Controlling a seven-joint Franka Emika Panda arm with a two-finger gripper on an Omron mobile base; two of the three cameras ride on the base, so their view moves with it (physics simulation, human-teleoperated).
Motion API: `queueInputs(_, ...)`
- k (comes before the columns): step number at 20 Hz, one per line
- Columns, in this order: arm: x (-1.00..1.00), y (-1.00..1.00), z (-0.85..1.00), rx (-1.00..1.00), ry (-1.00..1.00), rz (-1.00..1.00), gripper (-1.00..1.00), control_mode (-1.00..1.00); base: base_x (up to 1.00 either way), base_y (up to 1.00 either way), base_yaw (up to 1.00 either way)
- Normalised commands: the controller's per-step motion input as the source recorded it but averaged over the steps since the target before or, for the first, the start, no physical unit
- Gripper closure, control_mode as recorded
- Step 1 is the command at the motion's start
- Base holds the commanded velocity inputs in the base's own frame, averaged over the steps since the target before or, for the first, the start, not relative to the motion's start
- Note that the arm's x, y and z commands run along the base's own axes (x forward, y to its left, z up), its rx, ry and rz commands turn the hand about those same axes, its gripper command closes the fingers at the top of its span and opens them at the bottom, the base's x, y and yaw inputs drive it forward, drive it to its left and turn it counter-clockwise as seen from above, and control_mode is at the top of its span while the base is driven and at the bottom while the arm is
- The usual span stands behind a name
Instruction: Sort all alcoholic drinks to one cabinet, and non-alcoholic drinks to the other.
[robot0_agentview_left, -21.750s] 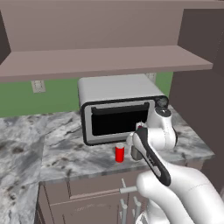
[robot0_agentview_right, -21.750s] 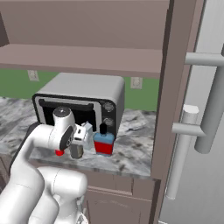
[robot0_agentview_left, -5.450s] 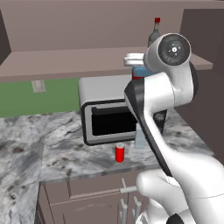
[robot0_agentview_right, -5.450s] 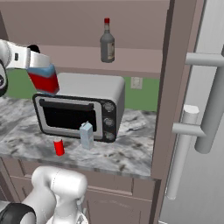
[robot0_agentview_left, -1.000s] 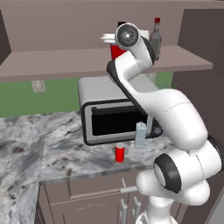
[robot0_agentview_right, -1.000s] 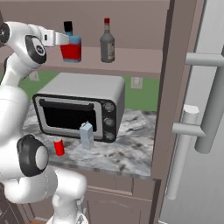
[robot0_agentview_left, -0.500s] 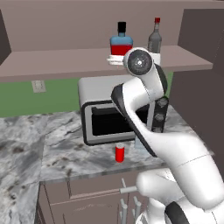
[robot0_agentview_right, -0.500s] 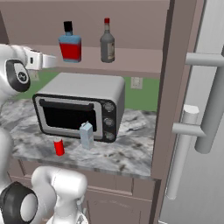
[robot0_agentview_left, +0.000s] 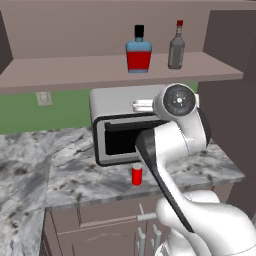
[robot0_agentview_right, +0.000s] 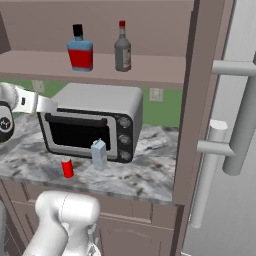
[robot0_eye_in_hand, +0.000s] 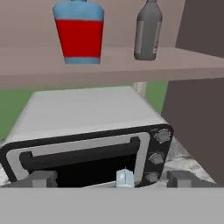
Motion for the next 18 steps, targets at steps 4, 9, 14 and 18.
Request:
queueInputs(4,-0.55,0.00,-0.81,0.01,0.33,0.00,-1.00,-1.00,0.00,0.00,0.00)
queueInputs(9,-0.30,0.00,-0.88,0.00,0.30,0.00,-1.00,-1.00,0.00,0.00,0.00)
queueInputs(14,-0.05,0.00,-0.66,0.03,0.29,0.00,-1.00,-1.00,0.00,0.00,0.00)
queueInputs(18,0.04,0.00,-0.38,0.05,0.34,0.00,-1.00,-1.00,0.00,0.00,0.00)
